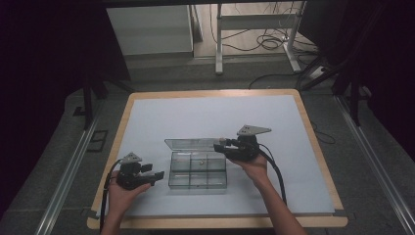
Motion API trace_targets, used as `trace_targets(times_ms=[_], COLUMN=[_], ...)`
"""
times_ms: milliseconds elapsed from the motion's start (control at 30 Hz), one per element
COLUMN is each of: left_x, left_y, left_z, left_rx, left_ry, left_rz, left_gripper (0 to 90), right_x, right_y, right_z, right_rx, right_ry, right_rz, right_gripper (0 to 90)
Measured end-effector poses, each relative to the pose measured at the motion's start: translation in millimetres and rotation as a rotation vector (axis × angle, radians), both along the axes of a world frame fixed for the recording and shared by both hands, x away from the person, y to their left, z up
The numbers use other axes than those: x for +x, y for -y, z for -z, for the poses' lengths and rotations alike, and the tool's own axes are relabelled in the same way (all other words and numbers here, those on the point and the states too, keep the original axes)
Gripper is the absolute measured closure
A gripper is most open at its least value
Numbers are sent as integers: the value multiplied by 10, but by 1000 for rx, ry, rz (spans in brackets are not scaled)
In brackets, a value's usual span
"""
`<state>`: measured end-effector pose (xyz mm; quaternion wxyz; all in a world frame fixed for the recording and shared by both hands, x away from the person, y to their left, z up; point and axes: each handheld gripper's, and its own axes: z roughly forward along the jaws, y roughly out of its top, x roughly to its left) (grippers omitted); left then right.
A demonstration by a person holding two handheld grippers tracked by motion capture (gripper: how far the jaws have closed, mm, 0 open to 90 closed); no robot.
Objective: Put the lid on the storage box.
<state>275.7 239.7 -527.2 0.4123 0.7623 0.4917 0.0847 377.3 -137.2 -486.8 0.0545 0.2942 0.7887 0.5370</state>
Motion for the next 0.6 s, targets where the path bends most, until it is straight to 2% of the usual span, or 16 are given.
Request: trace_targets(times_ms=[133, 267, 433, 600], left_x=[-15, -37, -36, 8], left_y=[12, 38, 131, 270], left_z=[-56, -154, -292, -453], left_rx=[-20, -53, -71, -88], left_ry=[22, 67, 131, 196], left_rz=[-2, 11, 35, 55], left_gripper=[381, 551, 775, 878], right_x=[-3, -5, -16, -22], right_y=[3, 9, 9, 22], right_z=[-1, 1, 1, -1], right_rx=[-2, -2, -6, -11], right_ry=[-1, -2, -4, -5], right_rz=[-2, -3, -4, -9], right_gripper=[565, 563, 557, 556])
